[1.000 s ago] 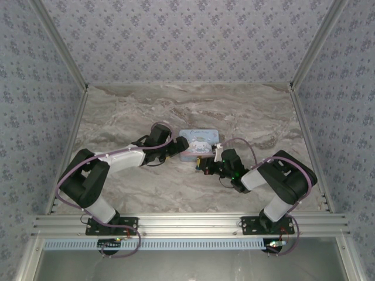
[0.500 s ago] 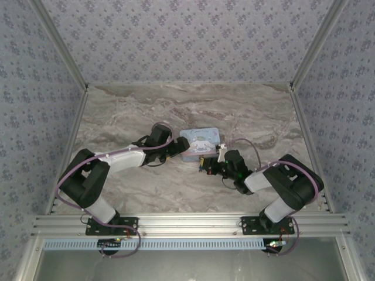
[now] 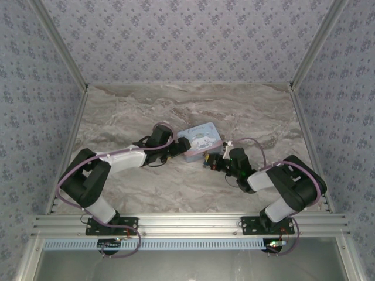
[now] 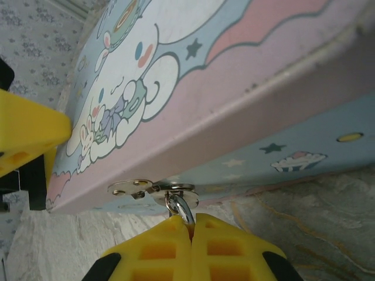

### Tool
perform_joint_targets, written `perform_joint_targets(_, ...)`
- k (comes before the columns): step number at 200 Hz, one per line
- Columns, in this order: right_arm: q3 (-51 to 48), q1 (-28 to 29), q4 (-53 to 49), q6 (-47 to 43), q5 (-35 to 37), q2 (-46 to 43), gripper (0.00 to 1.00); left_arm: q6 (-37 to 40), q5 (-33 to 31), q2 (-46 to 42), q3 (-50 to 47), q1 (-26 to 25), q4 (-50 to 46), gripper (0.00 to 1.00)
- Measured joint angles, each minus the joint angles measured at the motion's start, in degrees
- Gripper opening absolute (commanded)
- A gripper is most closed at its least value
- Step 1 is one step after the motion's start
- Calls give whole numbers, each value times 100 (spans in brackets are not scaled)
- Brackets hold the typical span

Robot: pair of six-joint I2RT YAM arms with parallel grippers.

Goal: Unlock the padlock with the key

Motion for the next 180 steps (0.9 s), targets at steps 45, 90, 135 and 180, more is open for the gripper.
perform_joint_targets(45,7,-173,0,358,140,7,3,-76,20,83,2,-59,125,95)
perform_joint_targets(90,142,-358,140,664,225,157,2,-81,15,105,2,-72,173,95)
perform_joint_targets(135,199,-501,197,769,269,181,2,-83,13,105,2,-72,173,95)
perform_joint_targets(180,192,-586,138,739,269,127,2,-83,-2,103,7,-72,170,95)
